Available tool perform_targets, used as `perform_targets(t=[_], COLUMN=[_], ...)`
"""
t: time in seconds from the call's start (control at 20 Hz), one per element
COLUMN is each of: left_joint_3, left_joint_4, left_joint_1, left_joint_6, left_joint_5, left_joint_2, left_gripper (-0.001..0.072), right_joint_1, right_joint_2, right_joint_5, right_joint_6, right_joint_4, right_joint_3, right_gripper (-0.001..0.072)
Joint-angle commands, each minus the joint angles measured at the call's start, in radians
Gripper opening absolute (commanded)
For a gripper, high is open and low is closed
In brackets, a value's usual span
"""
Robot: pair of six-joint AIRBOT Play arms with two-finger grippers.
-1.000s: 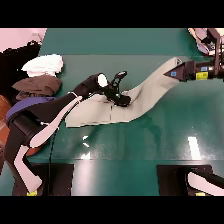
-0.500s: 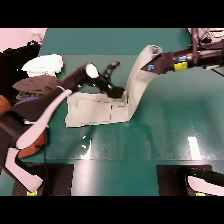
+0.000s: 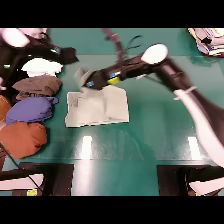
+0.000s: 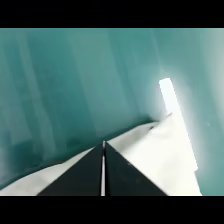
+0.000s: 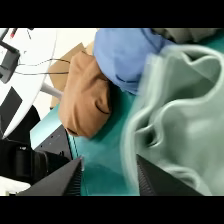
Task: Fold the shirts.
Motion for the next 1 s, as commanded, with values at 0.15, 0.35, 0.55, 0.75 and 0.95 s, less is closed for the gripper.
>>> perform_targets(t=[0.15,0.35,0.55,0.75,0.95], left_joint_3=[0.001,0.001,0.001,0.001,-0.002], left_joint_4=[0.019,0.018,0.018,0.018,0.018], left_joint_1=[0.085,0.084,0.084,0.084,0.084], left_joint_6=[0.013,0.013,0.021,0.032,0.039], left_joint_5=[-0.073,-0.103,-0.116,-0.116,-0.111], left_joint_2=[0.09,0.09,0.09,0.089,0.083], left_gripper=[0.0025,0.0025,0.0025,0.0025,0.0025], right_joint_1=[0.054,-0.062,-0.214,-0.357,-0.391], right_joint_2=[-0.195,-0.14,0.035,0.195,0.182], right_joint_5=[0.192,0.39,0.312,0.046,-0.084], right_joint_6=[0.009,0.09,0.127,0.172,0.169], right_joint_4=[-0.069,-0.264,-0.367,-0.356,-0.249], right_joint_3=[0.189,0.116,-0.176,-0.5,-0.657], right_gripper=[0.0369,0.0319,0.0317,0.035,0.0578])
